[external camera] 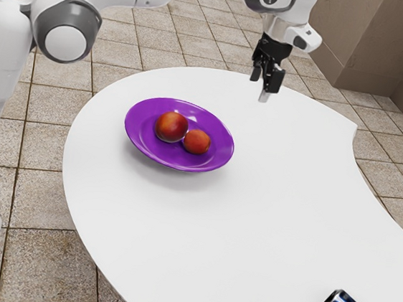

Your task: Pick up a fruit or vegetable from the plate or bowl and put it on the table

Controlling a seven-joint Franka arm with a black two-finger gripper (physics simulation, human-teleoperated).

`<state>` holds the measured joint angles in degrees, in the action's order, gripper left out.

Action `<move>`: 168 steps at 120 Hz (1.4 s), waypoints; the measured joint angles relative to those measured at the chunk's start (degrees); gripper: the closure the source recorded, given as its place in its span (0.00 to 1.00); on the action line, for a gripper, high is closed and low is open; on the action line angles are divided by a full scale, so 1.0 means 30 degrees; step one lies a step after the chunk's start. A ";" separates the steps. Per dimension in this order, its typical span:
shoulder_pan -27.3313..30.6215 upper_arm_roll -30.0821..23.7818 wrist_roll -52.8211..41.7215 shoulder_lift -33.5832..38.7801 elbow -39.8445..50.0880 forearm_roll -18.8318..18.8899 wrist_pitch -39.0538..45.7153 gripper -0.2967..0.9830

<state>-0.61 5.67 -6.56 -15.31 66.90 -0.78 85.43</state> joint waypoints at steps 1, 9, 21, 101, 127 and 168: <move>0.0000 0.0002 -0.0054 -0.0005 -0.0008 -0.0004 -0.0020 0.23; 0.0014 0.0010 -0.0469 -0.0027 -0.0042 -0.0010 -0.0154 0.23; 0.0018 0.0012 -0.1048 -0.0035 -0.0054 0.0002 -0.0287 0.23; 0.0027 0.0473 -0.2466 -0.0558 -0.1144 0.0980 -0.0210 0.23; 0.0152 0.3264 -0.1951 -0.0416 0.0499 -0.0936 0.0231 0.23; 0.0098 0.2670 -0.0240 0.4201 0.6885 -0.1499 0.1073 0.23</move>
<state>-0.31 13.68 -7.28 -2.71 87.56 -5.27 88.65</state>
